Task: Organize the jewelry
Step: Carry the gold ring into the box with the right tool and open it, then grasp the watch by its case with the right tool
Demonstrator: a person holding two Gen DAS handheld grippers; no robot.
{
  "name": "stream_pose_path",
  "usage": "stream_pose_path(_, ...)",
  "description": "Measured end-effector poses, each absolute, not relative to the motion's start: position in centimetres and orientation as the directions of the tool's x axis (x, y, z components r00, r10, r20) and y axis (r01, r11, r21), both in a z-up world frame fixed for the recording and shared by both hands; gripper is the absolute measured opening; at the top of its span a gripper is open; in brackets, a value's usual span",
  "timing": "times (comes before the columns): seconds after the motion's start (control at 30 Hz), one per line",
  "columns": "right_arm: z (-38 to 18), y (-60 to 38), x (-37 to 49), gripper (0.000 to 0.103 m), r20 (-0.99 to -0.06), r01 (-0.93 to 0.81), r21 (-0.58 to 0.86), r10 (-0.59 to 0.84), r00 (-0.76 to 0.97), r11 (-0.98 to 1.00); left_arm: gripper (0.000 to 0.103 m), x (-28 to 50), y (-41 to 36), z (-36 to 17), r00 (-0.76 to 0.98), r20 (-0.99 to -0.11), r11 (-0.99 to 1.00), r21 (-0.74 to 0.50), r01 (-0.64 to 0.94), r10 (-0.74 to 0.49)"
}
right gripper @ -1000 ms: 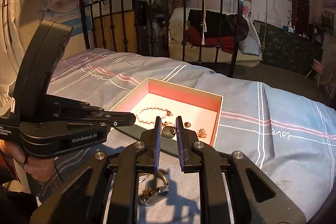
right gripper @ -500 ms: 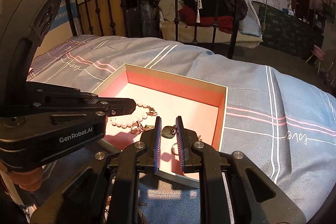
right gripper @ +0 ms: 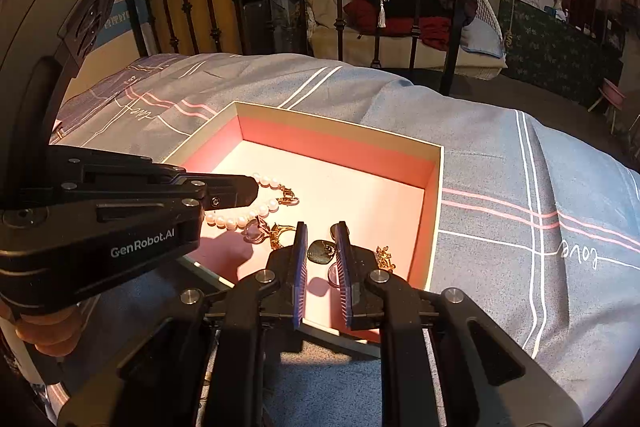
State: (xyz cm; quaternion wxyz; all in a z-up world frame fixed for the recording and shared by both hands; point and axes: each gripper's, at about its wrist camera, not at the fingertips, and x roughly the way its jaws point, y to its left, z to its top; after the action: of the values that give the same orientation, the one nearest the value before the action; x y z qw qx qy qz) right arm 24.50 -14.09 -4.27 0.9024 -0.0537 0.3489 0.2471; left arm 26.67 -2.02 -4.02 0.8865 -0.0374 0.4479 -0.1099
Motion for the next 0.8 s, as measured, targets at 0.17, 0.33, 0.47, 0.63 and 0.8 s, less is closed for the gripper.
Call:
stream_pose_path(0.17,-3.3,-15.1,22.1,0.038,-0.620,-0.473,0.106,0.429,0.657,0.875,0.045,24.2,-1.5,-2.8,0.614,-0.755,0.973,-0.156,0.170,-0.229)
stream_pose_path(0.33,-4.0,-15.9,17.5,0.041,-0.627,-0.475,0.138,0.448,0.637,0.869,0.051,20.1,-0.6,-2.6,0.637,-0.732,0.970,-0.171,0.173,-0.243)
stream_pose_path(0.47,-5.2,-16.1,15.0,0.041,-0.674,-0.467,0.095,0.402,0.620,0.879,0.052,17.1,-0.3,-3.5,0.635,-0.737,0.973,-0.158,0.169,-0.230)
stream_pose_path(0.63,-5.7,-17.7,12.8,0.047,-0.695,-0.435,0.031,0.332,0.637,0.900,0.052,15.0,-0.4,-5.0,0.613,-0.762,0.976,-0.122,0.179,-0.207)
stream_pose_path(0.8,-7.1,-20.5,11.2,0.048,-0.718,-0.390,0.075,0.322,0.618,0.918,0.052,14.3,-1.1,-6.0,0.593,-0.778,0.974,-0.113,0.195,-0.209)
